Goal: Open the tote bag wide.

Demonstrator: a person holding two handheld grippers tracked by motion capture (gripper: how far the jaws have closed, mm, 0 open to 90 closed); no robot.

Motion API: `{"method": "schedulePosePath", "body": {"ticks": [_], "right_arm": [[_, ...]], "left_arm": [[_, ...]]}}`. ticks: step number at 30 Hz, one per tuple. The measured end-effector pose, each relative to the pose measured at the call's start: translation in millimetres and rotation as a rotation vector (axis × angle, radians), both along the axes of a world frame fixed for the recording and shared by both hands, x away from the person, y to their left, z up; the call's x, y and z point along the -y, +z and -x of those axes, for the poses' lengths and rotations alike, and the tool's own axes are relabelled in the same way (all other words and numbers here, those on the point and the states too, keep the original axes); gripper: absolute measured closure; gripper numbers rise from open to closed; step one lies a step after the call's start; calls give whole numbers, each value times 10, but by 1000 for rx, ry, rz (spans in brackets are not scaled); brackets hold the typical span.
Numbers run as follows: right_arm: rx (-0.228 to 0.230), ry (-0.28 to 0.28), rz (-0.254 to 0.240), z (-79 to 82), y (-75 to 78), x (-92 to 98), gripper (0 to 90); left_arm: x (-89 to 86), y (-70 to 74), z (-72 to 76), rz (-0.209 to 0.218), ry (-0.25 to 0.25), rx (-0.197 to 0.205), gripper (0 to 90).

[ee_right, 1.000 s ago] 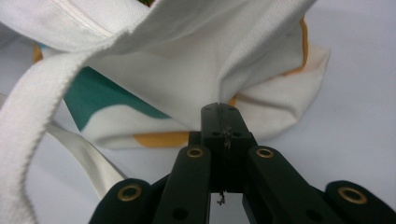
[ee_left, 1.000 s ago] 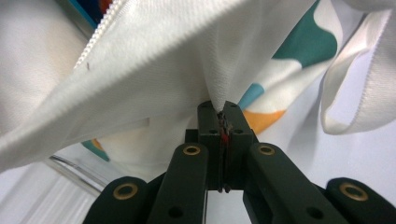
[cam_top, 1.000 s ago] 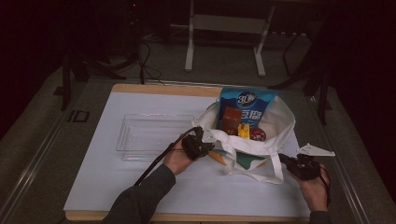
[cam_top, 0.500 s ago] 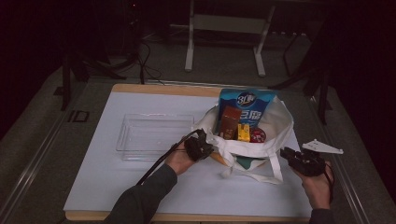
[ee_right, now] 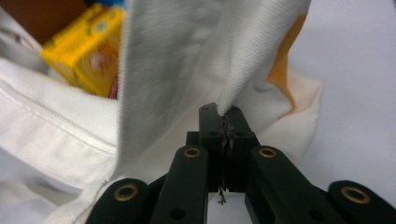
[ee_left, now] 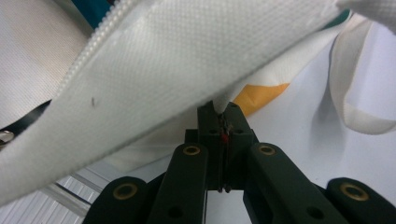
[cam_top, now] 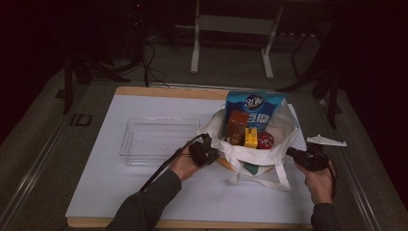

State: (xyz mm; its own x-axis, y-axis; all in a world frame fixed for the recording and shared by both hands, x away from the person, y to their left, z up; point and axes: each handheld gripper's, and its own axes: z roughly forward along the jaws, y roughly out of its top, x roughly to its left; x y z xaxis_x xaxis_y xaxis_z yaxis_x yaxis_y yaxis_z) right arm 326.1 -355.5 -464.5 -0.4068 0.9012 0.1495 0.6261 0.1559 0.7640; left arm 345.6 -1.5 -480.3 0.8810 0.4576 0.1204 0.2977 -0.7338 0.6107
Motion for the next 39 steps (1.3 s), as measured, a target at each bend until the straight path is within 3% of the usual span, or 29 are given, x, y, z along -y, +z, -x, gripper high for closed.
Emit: {"method": "schedulePosePath", "body": {"ticks": [1,9,12,16,20,25,30,32,39], "right_arm": [[-9,6,32,2,-35,-26,891],[-75,-27,110,-79,-243,-103,894],[-102,-44,99,-121,-348,-90,894],[-103,-51,74,-117,-367,-67,893],[-99,-45,92,-109,-335,-77,892],[-94,-42,88,-99,-324,-73,890],[-89,-44,86,-92,-322,-73,889],[-88,-44,87,-92,-321,-75,889],[-85,-45,83,-82,-322,-73,888]], "left_arm": [[6,0,3,-9,-7,3,886],[19,-3,7,-16,-6,6,885],[13,-2,4,-10,-6,4,885],[6,0,1,-1,-4,-1,881],[-77,42,-3,65,0,-35,823],[-230,152,23,131,9,-42,752],[-402,309,37,176,36,-7,670],[-460,375,53,174,53,31,647],[-659,657,8,251,72,78,598]]}}
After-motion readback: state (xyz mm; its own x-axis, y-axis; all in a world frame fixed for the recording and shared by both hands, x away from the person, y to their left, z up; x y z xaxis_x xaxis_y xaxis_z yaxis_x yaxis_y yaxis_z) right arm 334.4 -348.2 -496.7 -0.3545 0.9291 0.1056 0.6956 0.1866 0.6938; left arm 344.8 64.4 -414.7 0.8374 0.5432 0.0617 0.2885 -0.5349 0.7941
